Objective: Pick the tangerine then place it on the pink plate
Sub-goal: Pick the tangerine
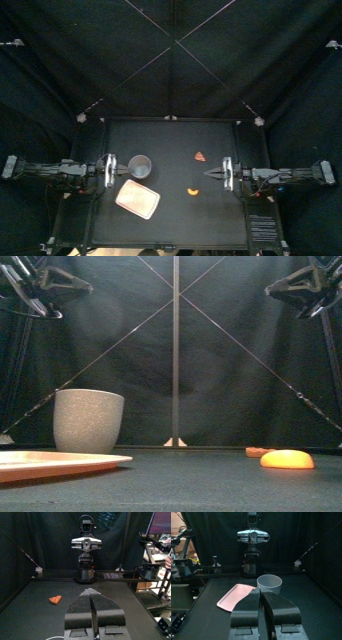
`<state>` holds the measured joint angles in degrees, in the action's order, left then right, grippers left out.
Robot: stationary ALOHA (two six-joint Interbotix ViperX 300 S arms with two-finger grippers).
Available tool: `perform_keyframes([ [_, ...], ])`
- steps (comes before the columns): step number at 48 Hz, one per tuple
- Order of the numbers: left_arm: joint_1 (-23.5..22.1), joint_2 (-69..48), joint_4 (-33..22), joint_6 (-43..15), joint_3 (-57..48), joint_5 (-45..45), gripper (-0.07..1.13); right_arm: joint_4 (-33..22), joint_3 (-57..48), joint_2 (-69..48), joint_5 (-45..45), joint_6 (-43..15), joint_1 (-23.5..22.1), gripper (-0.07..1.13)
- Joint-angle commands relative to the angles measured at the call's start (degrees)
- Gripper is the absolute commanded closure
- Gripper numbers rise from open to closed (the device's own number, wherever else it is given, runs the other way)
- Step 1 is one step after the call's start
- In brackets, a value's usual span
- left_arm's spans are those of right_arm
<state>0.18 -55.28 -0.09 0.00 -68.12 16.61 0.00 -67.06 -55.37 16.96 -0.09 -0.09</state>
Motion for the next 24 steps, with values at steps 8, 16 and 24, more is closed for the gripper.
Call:
perform_keyframes([
  [8, 0.35, 0.79, -1.67, 0.09, 0.26, -0.53, 0.96, 1.85, 0.44, 6.42, -6.77, -1.85, -0.35, 0.97],
  [16, 1.23, 0.79, -2.29, 0.09, 0.26, -0.53, 0.96, 8.09, 1.49, 14.41, -9.67, -4.13, -0.53, 0.54],
  [24, 2.11, 0.79, -2.29, 0.0, 0.26, -0.53, 0.96, 13.89, 2.2, 23.64, -10.72, -6.5, -0.18, 0.06],
])
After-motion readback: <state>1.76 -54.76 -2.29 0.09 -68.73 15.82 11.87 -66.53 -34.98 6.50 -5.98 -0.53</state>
